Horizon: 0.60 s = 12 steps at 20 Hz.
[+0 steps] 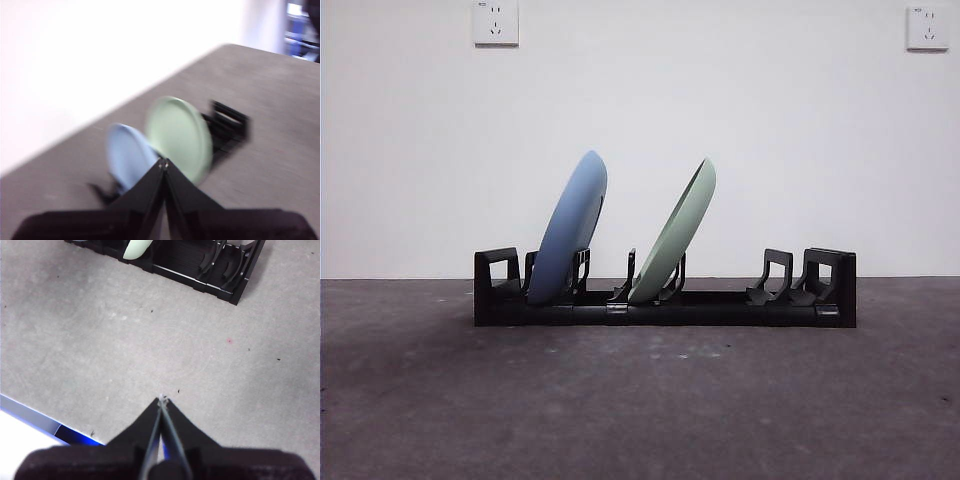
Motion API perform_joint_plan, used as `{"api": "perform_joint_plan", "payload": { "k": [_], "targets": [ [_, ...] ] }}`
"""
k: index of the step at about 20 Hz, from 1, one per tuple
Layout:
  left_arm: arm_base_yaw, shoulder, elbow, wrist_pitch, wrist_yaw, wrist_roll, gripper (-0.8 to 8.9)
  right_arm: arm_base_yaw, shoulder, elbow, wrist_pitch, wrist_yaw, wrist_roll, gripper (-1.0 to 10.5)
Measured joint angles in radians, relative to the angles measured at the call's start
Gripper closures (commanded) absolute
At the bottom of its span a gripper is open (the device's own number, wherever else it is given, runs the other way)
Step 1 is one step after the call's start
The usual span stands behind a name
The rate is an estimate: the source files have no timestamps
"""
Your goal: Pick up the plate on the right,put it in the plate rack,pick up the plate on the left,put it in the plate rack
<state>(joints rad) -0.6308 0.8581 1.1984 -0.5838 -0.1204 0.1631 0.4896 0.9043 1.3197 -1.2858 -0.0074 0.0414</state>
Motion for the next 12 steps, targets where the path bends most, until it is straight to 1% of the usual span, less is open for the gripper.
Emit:
{"api": "perform_joint_plan", "payload": {
  "k": [1, 2, 3, 4, 5, 6, 8, 10, 12],
  "targets": [
    [0.066, -0.006, -0.002, 0.031, 0.021, 0.031, 8.16, 0.0, 0.006, 0.0, 0.0, 0.0, 0.0, 9.4],
    [0.14, -0.016, -0.011, 0.063, 0.07, 0.052, 8.16, 0.0, 0.012, 0.0, 0.0, 0.0, 0.0, 9.5],
    [0.209, -0.032, -0.035, 0.102, 0.132, 0.066, 8.16, 0.0, 0.018, 0.0, 0.0, 0.0, 0.0, 9.5],
    [0.285, -0.061, -0.085, 0.158, 0.217, 0.079, 8.16, 0.0, 0.024, 0.0, 0.0, 0.0, 0.0, 9.5],
    [0.346, -0.093, -0.145, 0.211, 0.275, 0.085, 8.16, 0.0, 0.029, 0.0, 0.0, 0.0, 0.0, 9.5],
    [0.399, -0.129, -0.211, 0.269, 0.294, 0.092, 8.16, 0.0, 0.034, 0.0, 0.0, 0.001, 0.0, 9.5],
    [0.485, -0.213, -0.361, 0.377, 0.296, 0.096, 8.16, 0.0, 0.043, 0.0, 0.0, 0.005, 0.0, 9.4],
    [0.527, -0.308, -0.522, 0.452, 0.296, 0.098, 8.16, 0.0, 0.056, 0.0, 0.0, 0.008, 0.0, 9.4],
    [0.549, -0.403, -0.68, 0.49, 0.29, 0.098, 8.16, 0.0, 0.068, 0.0, 0.0, 0.008, 0.0, 9.5]
  ]
}}
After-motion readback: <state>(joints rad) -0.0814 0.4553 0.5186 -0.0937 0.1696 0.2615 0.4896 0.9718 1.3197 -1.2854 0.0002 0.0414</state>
